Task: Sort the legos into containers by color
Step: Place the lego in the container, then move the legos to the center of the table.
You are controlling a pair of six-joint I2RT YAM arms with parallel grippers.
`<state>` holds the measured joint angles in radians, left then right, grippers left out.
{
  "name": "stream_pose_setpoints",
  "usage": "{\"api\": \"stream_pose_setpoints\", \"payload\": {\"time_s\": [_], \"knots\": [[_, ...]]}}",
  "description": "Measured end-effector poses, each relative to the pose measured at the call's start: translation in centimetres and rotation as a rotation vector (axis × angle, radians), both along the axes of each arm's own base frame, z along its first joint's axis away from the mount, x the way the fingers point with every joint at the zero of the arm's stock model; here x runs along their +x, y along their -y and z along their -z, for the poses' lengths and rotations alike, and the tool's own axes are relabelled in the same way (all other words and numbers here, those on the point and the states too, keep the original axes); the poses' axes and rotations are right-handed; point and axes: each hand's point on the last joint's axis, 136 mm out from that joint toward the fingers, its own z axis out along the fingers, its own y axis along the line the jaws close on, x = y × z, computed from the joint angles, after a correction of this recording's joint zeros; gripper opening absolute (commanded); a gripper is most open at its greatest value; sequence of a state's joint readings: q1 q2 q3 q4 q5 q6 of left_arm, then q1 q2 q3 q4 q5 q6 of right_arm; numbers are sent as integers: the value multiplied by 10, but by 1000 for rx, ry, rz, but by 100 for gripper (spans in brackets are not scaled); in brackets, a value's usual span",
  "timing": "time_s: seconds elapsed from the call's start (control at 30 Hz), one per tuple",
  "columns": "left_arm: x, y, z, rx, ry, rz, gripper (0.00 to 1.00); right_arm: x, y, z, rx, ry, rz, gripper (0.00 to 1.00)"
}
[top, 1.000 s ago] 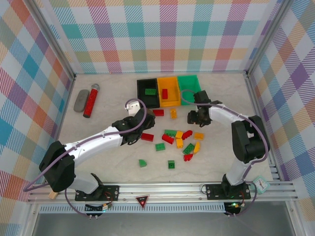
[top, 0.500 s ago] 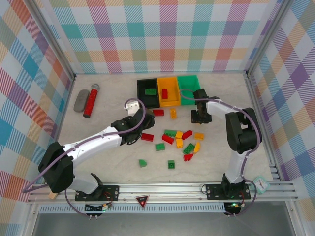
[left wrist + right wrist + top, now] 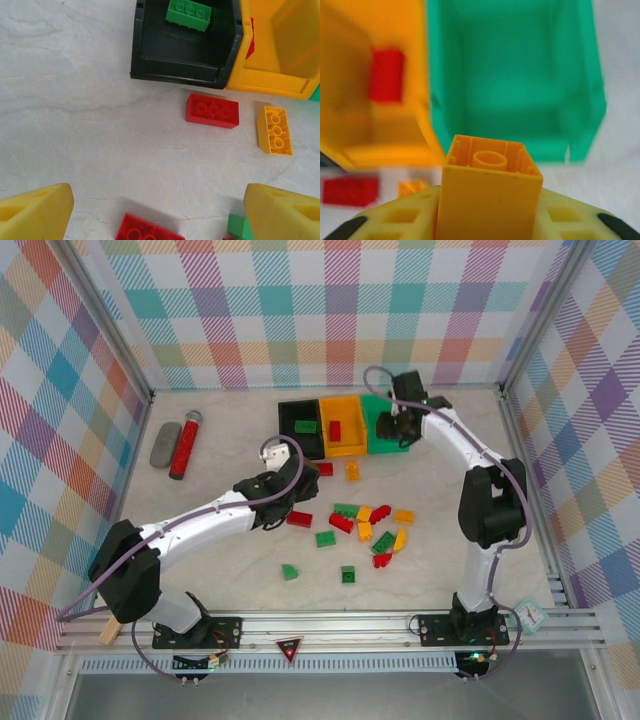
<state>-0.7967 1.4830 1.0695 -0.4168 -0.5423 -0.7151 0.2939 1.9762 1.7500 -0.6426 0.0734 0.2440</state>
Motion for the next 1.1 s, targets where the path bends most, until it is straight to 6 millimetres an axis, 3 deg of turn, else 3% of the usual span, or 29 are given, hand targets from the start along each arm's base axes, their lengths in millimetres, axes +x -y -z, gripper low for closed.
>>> {"api": "stream_pose_setpoints", "payload": {"time_s": [0.1,0.2,0.3,0.43,0.57,0.73,0.8,0.87,1.03,1.1], "knots": [[1,2,1,4,-12,7,89,31,-6,-14,11,48,0,59],[-2,0,4,20,-28,13,90,27,-6,5,10,1,-5,60],[-3,0,5,27,-33,16,90,6,-1,37,7,-83,-3,60],[-2,-1,6,33,-37,20,90,-40,7,70,13,-183,-5,60],[3,1,15,54,-56,18,89,-76,15,60,36,-175,-1,60],[10,10,33,79,-103,27,89,-94,19,20,77,-53,-6,60],[11,14,41,85,-121,35,89,-101,18,14,100,-29,-14,60],[13,18,47,87,-138,43,89,-110,15,21,127,-35,-24,60],[15,30,56,63,-168,69,89,-141,3,64,152,-129,-60,60],[15,34,60,56,-179,77,89,-151,-3,72,149,-154,-81,60]]}}
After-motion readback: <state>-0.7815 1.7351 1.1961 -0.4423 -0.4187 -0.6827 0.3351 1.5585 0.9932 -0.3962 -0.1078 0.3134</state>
